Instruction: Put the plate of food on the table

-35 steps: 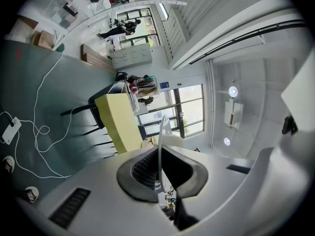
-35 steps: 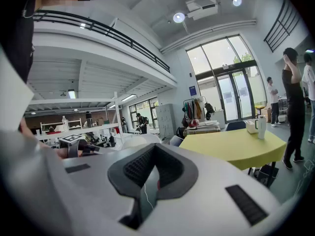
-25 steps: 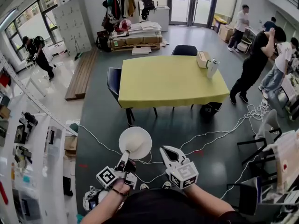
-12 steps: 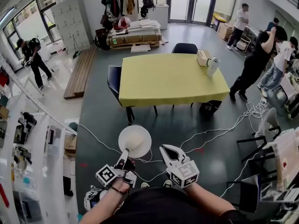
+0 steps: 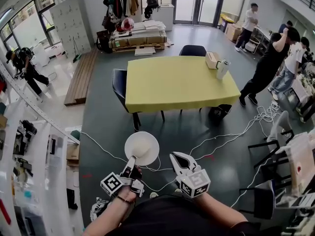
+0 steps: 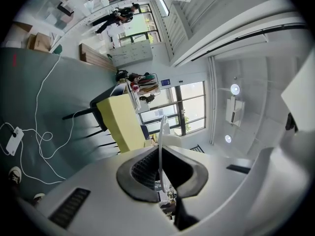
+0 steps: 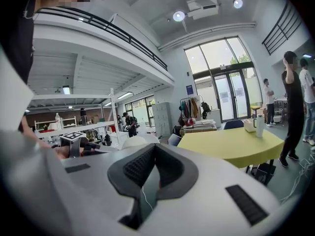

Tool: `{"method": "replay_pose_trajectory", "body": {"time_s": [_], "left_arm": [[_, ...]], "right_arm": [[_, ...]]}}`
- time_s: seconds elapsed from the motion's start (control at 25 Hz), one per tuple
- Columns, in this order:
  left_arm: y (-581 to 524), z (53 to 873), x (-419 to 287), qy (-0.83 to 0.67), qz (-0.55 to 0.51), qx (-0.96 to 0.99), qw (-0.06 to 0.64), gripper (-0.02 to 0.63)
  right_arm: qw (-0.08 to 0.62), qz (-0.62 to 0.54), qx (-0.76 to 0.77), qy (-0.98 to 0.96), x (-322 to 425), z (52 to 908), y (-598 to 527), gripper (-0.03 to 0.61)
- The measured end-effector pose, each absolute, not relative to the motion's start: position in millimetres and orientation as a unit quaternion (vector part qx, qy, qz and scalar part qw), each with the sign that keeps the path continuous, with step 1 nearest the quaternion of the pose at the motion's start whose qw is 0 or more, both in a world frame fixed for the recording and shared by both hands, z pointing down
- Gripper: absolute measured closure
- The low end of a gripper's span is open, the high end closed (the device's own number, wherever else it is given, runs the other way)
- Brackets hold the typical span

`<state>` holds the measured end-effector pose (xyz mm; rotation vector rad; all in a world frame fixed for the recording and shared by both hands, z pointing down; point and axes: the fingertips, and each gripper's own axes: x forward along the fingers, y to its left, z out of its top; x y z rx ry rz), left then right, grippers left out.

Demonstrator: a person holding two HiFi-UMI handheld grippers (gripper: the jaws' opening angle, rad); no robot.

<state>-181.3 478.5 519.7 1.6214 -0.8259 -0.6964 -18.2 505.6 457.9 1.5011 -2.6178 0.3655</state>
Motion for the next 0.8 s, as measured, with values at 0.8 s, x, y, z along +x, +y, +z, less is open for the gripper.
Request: {"method": "replay_pose_trajectory", "body": {"time_s": [0.8], "left_arm": [[442,538,-199,-0.349,-0.295,0.679,0.575,0.597]], "right_arm": [[0.057,0.129,0.524,-0.840,-20,474,476,0.566]]}}
